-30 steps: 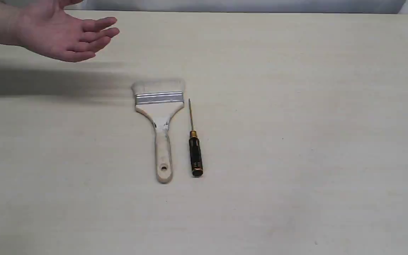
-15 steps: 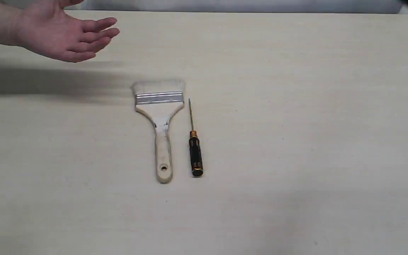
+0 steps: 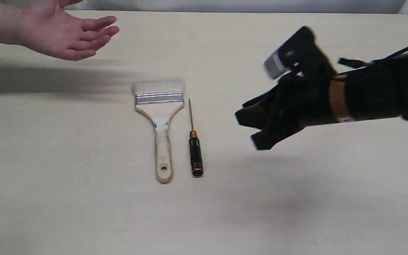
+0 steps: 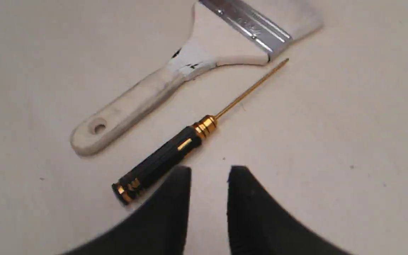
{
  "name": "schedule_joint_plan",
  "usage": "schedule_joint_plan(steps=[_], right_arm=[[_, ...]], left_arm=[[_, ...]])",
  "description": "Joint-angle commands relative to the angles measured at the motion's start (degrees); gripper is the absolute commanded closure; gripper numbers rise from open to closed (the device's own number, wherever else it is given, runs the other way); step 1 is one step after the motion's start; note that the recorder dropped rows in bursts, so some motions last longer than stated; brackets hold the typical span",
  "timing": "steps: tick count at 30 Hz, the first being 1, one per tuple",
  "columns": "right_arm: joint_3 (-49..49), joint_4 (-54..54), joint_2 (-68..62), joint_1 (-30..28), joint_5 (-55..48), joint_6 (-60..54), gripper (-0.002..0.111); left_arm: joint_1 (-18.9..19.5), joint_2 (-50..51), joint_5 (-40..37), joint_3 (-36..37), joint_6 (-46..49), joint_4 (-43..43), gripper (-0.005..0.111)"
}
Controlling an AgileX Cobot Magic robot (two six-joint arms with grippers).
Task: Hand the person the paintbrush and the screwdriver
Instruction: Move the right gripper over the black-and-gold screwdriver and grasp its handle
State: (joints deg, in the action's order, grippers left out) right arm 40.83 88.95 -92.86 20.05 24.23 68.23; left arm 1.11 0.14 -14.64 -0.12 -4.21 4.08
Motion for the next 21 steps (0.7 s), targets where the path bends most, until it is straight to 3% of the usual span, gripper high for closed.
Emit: schedule_joint_plan(steps=[1,4,9,15,21], right_arm=[[3.1,-20.5,-1.4,10.9,-20.6,-13.8,0.083],[9.4,-30.6,-2.6,16.9,-31.2,-16.8,0.074],[18.6,-45.7,-4.0,22.2,-36.2,-17.5,0.064],[29.4,-57.9,-9.1,22.5,-54.0,-24.5,0.056],[35.9,-73.4,-17.2,22.5,-59.0,-37.7,0.056]], left_arm=[[-0.5,-0.1,0.3,0.1,-0.1,-0.2,0.107],[-0.5,-0.1,0.5,0.1,-0.1,-0.1,0.107],[-0.5,-0.1,0.4,0.1,-0.1,-0.1,0.107],[-0.5,-0.1,0.4,0.1,-0.1,-0.1,0.107],[-0.5,-0.1,0.4,0.1,-0.1,-0.1,0.107]])
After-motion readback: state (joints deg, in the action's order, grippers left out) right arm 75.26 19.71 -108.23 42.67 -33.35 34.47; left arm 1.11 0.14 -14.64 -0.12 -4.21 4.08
